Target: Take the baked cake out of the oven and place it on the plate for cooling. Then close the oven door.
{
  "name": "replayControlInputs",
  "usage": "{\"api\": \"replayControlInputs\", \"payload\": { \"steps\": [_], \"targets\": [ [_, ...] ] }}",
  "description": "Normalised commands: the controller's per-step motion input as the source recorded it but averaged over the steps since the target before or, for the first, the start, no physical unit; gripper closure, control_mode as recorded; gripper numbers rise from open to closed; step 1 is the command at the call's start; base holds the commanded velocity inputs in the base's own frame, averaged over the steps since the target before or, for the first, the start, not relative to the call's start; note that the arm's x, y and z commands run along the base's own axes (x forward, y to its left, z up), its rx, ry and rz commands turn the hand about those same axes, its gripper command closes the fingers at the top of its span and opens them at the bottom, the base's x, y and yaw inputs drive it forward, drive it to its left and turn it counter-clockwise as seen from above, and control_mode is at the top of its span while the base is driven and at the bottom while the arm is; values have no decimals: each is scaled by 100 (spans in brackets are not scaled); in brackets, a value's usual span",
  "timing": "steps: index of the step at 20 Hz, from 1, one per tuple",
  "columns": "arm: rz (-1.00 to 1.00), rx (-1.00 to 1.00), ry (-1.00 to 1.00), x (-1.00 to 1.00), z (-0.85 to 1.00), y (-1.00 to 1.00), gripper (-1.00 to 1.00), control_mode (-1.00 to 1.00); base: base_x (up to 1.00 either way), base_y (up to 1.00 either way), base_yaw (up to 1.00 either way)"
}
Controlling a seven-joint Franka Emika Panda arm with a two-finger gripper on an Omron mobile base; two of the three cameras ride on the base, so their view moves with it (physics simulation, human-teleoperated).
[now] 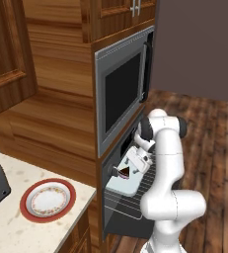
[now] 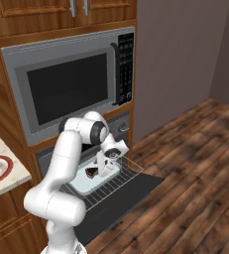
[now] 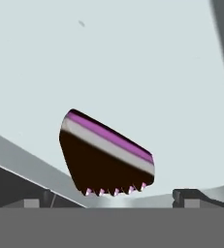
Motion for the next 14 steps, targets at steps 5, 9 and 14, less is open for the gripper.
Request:
{"api": "replayControlInputs", "payload": {
  "steps": [5,9,14],
  "targets": [
    [1,0,1,16,-25,2,-100,-100,0,0,0],
    [2,0,0,10,-27,7,-100,-100,0,0,0],
    [0,0,1,20,-3,17,-100,-100,0,0,0]
  ]
}}
